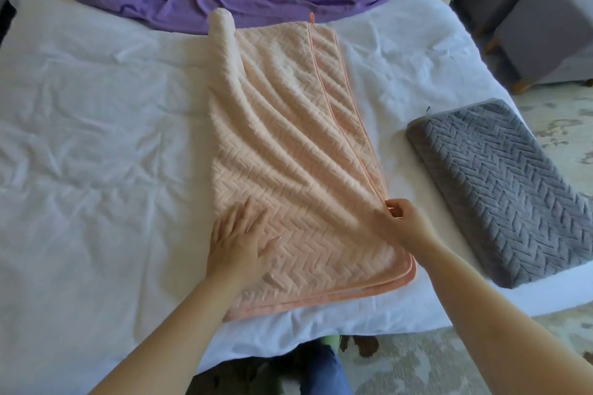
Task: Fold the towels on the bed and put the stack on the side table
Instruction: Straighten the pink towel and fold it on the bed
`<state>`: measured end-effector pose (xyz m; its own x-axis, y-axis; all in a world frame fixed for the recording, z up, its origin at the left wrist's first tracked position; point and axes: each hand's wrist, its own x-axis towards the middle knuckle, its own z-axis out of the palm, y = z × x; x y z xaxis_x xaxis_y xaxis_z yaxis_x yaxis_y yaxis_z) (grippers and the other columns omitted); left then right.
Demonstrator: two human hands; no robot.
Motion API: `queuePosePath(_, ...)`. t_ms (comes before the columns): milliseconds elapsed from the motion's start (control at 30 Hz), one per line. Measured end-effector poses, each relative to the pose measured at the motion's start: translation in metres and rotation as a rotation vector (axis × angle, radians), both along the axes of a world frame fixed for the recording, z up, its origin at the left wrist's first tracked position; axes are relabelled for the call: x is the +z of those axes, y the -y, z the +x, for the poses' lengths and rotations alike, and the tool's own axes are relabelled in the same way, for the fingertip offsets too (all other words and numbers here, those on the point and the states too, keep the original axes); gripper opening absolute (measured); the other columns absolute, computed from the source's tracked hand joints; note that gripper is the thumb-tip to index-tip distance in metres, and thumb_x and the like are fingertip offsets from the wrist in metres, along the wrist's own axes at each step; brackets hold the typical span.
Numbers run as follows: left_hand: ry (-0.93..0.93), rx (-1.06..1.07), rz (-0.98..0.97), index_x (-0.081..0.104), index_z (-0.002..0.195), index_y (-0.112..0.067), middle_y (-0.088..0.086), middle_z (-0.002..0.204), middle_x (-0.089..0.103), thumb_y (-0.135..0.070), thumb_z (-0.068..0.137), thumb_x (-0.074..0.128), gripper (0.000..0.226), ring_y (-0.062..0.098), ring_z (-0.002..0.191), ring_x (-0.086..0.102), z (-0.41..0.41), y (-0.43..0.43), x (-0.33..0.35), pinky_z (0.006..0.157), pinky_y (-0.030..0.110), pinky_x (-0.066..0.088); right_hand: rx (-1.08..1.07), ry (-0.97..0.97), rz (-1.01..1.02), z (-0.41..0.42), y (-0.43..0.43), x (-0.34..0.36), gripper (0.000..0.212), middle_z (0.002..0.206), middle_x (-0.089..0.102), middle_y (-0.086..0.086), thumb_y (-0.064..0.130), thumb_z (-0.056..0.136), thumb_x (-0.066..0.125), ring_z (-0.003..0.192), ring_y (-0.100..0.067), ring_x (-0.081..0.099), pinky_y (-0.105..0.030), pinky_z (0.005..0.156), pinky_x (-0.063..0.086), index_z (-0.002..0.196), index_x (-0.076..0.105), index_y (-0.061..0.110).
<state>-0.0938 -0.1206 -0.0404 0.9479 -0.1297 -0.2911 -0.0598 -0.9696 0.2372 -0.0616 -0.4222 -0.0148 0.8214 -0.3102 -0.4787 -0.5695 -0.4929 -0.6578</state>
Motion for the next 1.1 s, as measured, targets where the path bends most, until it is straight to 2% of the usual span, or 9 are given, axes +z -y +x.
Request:
queuePosePath(133, 0.01, 0.035, 0.014, 0.009, 0.151, -0.037, -0.004, 0.161, -0.007, -0.061, 0.093, 0.026, 0.065, 0.017, 0.148, -0.007, 0.044, 0.002, -0.003, 0.118, 0.04, -0.004, -0.022, -0.027, 0.069, 0.047, -0.006, -0.002, 0.027, 0.084, 0.064, 0.003, 0.028, 0.09, 0.061, 0.064, -0.008, 0.057, -0.015, 0.047, 0.043, 0.111, 0.06, 0.011)
queuePosePath(267, 0.025, 0.081, 0.024, 0.01, 0.151, -0.037, -0.004, 0.162, -0.003, -0.059, 0.094, 0.029, 0.065, 0.018, 0.148, -0.003, 0.1, 0.01, -0.005, 0.118, 0.041, -0.003, -0.034, -0.049, 0.216, 0.108, -0.008, -0.004, 0.032, 0.09, 0.065, 0.0, 0.031, 0.089, 0.064, 0.069, -0.011, 0.06, -0.016, 0.051, 0.048, 0.114, 0.058, 0.011)
queuePosePath(400, 0.022, 0.168, 0.049, 0.01, 0.152, -0.037, -0.003, 0.162, -0.001, -0.058, 0.095, 0.028, 0.063, 0.021, 0.148, 0.001, 0.154, 0.018, -0.005, 0.118, 0.042, -0.001, -0.062, -0.096, 0.362, 0.173, -0.013, -0.007, 0.037, 0.097, 0.068, -0.012, 0.029, 0.087, 0.068, 0.075, -0.019, 0.063, -0.033, 0.075, 0.056, 0.116, 0.058, 0.007)
queuePosePath(533, 0.063, 0.23, 0.058, 0.011, 0.152, -0.036, -0.002, 0.162, 0.004, -0.055, 0.095, 0.031, 0.063, 0.021, 0.148, 0.006, 0.203, 0.019, -0.003, 0.119, 0.043, 0.006, -0.053, -0.102, 0.494, 0.238, -0.024, -0.013, 0.033, 0.099, 0.07, -0.014, 0.025, 0.087, 0.069, 0.077, -0.019, 0.068, -0.027, 0.069, 0.059, 0.112, 0.059, 0.007)
queuePosePath(633, 0.104, 0.268, 0.05, 0.016, 0.151, -0.034, -0.001, 0.162, 0.004, -0.053, 0.095, 0.036, 0.063, 0.023, 0.147, 0.009, 0.234, 0.016, 0.001, 0.118, 0.043, 0.005, 0.02, -0.085, 0.431, 0.279, -0.039, -0.019, 0.03, 0.097, 0.071, -0.013, 0.03, 0.086, 0.07, 0.085, -0.025, 0.07, -0.035, 0.079, 0.058, 0.108, 0.062, 0.012)
queuePosePath(733, 0.136, 0.286, 0.055, 0.016, 0.151, -0.034, -0.001, 0.162, 0.003, -0.052, 0.095, 0.036, 0.062, 0.023, 0.147, 0.008, 0.268, 0.007, 0.004, 0.118, 0.042, 0.003, 0.053, -0.02, 0.393, 0.317, -0.053, -0.023, 0.025, 0.087, 0.069, -0.001, 0.028, 0.086, 0.068, 0.07, -0.011, 0.066, -0.02, 0.059, 0.053, 0.105, 0.064, 0.012)
queuePosePath(767, 0.146, 0.294, 0.054, 0.016, 0.151, -0.034, -0.001, 0.162, 0.003, -0.052, 0.096, 0.035, 0.062, 0.023, 0.148, 0.008, 0.281, 0.003, 0.005, 0.118, 0.042, 0.003, 0.043, -0.004, 0.389, 0.33, -0.058, -0.024, 0.026, 0.09, 0.068, 0.0, 0.028, 0.086, 0.069, 0.072, -0.01, 0.065, -0.019, 0.059, 0.052, 0.105, 0.064, 0.013)
queuePosePath(867, 0.169, 0.318, 0.048, 0.018, 0.151, -0.033, 0.001, 0.161, 0.01, -0.049, 0.095, 0.039, 0.062, 0.022, 0.147, 0.009, 0.323, -0.012, 0.009, 0.118, 0.043, 0.004, 0.024, 0.018, 0.368, 0.366, -0.067, -0.027, 0.03, 0.097, 0.067, -0.001, 0.032, 0.085, 0.069, 0.079, -0.015, 0.065, -0.028, 0.067, 0.055, 0.109, 0.062, 0.016)
queuePosePath(1100, 0.2, 0.285, -0.015, 0.022, 0.15, -0.027, 0.007, 0.16, 0.016, -0.044, 0.095, 0.045, 0.062, 0.026, 0.146, 0.015, 0.425, -0.036, 0.016, 0.116, 0.047, 0.013, -0.04, 0.05, 0.346, 0.44, -0.084, -0.029, 0.022, 0.085, 0.072, 0.0, 0.035, 0.079, 0.07, 0.073, -0.017, 0.07, -0.036, 0.071, 0.06, 0.095, 0.068, 0.021)
